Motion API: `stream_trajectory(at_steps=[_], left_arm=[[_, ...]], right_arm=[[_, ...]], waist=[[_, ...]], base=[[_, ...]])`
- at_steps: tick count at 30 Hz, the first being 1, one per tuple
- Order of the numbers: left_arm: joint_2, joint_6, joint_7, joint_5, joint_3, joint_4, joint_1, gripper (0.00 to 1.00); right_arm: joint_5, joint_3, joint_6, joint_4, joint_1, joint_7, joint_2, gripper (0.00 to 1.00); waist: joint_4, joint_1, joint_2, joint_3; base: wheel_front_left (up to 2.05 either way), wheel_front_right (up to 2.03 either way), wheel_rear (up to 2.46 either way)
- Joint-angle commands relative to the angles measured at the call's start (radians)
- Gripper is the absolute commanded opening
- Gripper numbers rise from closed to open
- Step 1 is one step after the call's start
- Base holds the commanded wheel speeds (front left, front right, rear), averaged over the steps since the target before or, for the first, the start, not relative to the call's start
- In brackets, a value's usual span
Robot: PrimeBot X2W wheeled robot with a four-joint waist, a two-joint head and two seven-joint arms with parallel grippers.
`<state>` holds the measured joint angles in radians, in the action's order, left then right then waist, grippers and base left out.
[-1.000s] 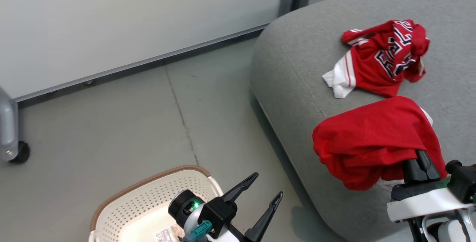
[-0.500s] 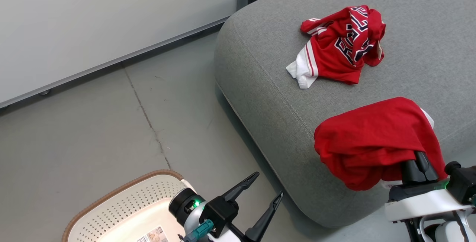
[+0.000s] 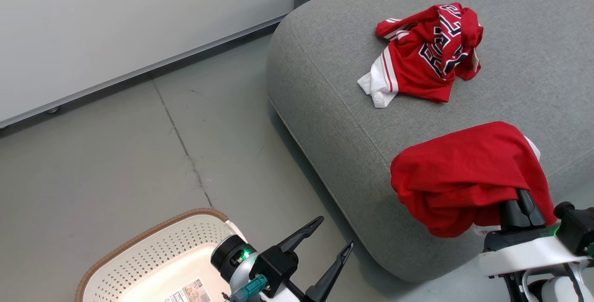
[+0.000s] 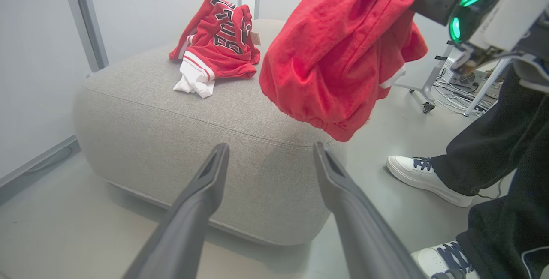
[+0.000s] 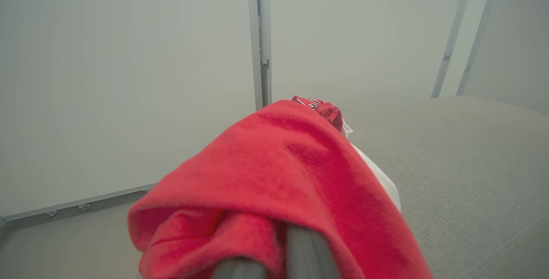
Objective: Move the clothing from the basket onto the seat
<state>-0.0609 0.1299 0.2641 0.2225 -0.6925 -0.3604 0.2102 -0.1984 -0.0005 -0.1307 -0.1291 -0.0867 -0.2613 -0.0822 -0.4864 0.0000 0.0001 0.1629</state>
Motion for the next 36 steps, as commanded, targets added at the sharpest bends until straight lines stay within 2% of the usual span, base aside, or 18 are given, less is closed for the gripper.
stream_trajectory(at_steps=[1, 11, 21, 27, 29, 32, 36], left_arm=[[-0.009, 0.001, 0.0, 0.006, 0.001, -0.001, 0.015, 1.0], [-0.014, 0.001, 0.0, -0.002, 0.006, 0.007, 0.021, 1.0], [-0.048, 0.001, 0.0, -0.01, -0.036, 0.011, 0.079, 1.0], [-0.069, 0.001, 0.0, -0.008, -0.071, 0.013, 0.124, 1.0], [-0.08, 0.001, 0.0, -0.008, -0.091, 0.016, 0.153, 1.0], [-0.086, 0.001, 0.0, -0.01, -0.107, 0.017, 0.17, 1.0], [-0.093, 0.001, 0.0, -0.017, -0.145, 0.02, 0.206, 1.0]], right_arm=[[0.007, -0.005, 0.0, 0.003, -0.001, -0.003, -0.003, 0.0], [0.025, -0.031, 0.0, 0.045, -0.06, -0.003, -0.033, 0.0], [0.065, -0.101, 0.0, 0.11, -0.274, -0.003, -0.107, 0.0], [0.094, -0.126, 0.0, 0.091, -0.408, -0.003, -0.168, 0.0], [0.103, -0.148, 0.0, 0.071, -0.496, -0.003, -0.202, 0.0], [0.095, -0.165, 0.0, 0.051, -0.551, -0.003, -0.214, 0.0], [0.112, -0.207, 0.0, -0.021, -0.645, -0.002, -0.271, 0.0]], waist=[[0.004, 0.0, -0.0001, 0.0], [0.01, 0.0, -0.0001, 0.016], [0.045, 0.0, -0.0001, 0.121], [0.089, 0.0, -0.0001, 0.193], [0.114, 0.0, -0.0001, 0.24], [0.131, 0.0, -0.0001, 0.264], [0.168, 0.0, -0.0001, 0.317]], base=[[0.0, 0.0, 0.0], [0.0, 0.0, 0.0], [0.0, 0.0, 0.0], [0.0, 0.0, 0.0], [0.0, 0.0, 0.0], [0.0, 0.0, 0.0], [0.0, 0.0, 0.0]])
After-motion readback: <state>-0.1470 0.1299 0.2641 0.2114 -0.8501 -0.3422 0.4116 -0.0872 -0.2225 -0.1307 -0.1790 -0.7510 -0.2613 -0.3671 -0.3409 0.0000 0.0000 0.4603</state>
